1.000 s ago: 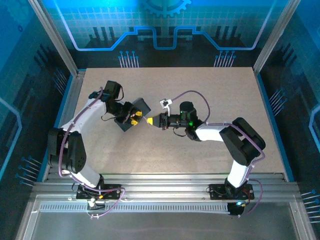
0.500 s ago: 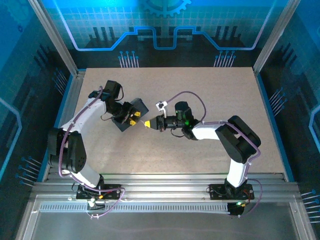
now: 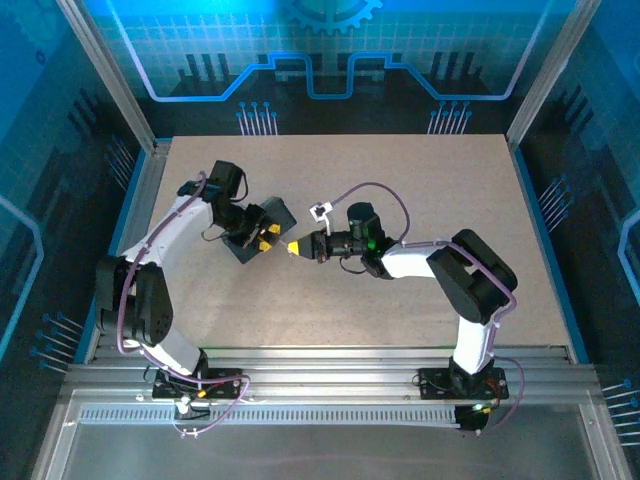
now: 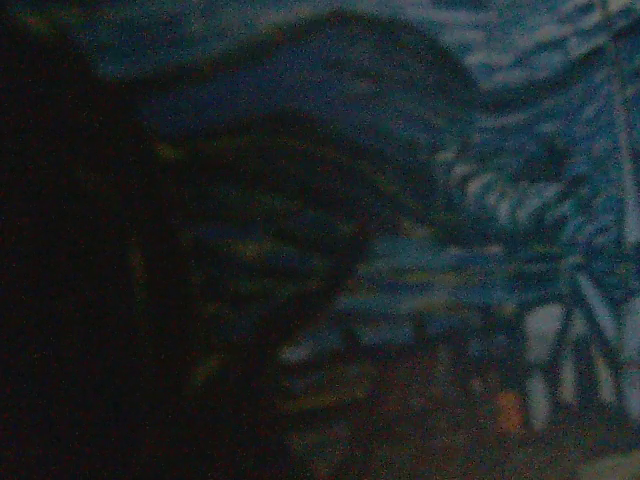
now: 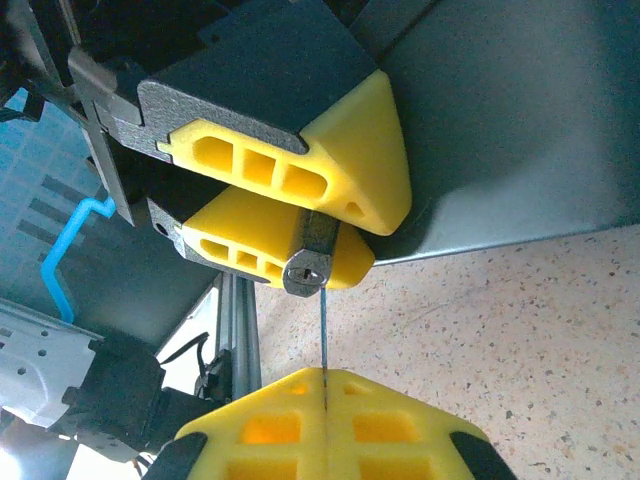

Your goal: Unlock the padlock with the key

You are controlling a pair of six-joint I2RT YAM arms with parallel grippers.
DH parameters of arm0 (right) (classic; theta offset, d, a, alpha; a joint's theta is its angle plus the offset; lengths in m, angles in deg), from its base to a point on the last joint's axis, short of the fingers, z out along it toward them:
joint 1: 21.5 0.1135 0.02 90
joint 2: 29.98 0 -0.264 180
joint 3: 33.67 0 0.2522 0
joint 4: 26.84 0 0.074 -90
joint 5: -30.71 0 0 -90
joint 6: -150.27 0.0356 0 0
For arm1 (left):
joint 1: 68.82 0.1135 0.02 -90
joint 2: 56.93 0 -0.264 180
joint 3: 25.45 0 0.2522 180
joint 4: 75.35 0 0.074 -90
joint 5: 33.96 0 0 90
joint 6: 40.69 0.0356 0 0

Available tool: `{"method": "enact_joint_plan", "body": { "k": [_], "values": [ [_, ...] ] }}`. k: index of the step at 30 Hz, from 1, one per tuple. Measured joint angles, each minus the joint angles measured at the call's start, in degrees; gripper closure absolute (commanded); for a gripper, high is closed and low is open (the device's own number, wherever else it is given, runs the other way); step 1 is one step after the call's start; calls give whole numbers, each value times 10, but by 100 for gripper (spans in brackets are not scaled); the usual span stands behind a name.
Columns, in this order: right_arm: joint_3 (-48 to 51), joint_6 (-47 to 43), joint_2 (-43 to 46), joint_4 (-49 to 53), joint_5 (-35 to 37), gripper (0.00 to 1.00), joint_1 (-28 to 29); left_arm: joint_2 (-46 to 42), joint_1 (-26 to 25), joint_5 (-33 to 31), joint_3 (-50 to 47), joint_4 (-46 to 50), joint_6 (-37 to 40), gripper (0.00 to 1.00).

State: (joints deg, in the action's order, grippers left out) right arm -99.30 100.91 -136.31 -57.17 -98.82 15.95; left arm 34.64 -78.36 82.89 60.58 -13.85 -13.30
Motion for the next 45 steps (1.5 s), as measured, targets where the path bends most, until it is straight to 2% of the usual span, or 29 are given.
{"method": "enact_joint_plan", "body": {
  "k": [45],
  "values": [
    [-19,20,-25,-14,-12,100,5,0,0,-20,3,1,0,100]
  ]
}}
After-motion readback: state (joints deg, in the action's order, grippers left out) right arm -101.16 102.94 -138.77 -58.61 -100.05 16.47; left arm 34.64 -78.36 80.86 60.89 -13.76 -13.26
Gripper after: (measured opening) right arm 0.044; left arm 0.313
